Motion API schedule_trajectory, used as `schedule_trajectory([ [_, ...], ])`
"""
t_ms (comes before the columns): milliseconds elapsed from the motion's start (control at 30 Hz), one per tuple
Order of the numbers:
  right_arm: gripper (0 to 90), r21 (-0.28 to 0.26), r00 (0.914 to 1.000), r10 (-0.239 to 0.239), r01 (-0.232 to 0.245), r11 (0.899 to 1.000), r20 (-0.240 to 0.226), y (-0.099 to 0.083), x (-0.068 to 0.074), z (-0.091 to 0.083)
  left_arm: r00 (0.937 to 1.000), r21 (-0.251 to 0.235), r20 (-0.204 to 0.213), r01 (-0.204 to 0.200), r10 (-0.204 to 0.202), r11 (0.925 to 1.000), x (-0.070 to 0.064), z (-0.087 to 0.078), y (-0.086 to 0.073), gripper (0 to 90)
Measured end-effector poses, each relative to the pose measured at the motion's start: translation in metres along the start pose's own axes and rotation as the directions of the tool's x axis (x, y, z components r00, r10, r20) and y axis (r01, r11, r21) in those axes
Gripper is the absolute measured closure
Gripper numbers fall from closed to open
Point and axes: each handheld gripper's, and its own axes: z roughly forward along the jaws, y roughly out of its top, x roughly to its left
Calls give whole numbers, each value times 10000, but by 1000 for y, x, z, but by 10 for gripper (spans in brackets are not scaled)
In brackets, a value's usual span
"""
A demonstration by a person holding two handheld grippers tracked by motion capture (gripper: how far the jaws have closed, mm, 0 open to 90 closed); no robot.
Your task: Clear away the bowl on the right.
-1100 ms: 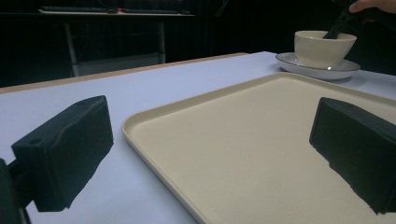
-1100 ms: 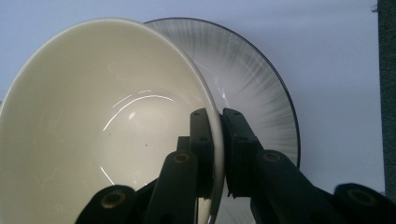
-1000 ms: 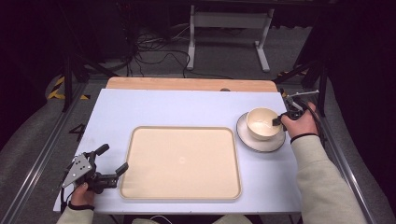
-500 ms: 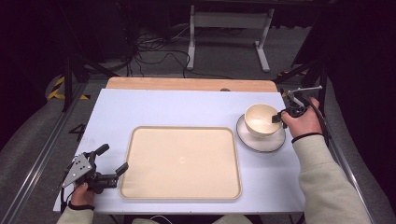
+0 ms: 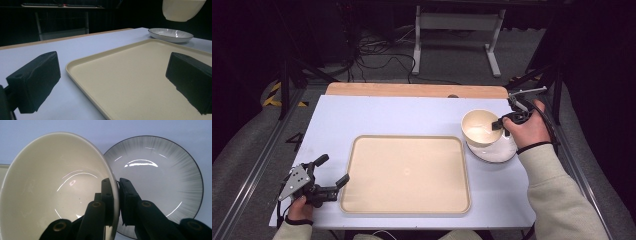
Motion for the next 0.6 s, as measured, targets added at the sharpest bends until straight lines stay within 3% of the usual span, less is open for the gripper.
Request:
schedule_trajectory([
  [333,824,148,9987,-296,302,9994,-425,-5,23,-1,10000,13,-5,17,-17,10000,0,0,0,2],
  [600,819,374,9932,-864,895,9953,-785,-10,48,6,10000,3,-8,24,-24,10000,0,0,0,2],
])
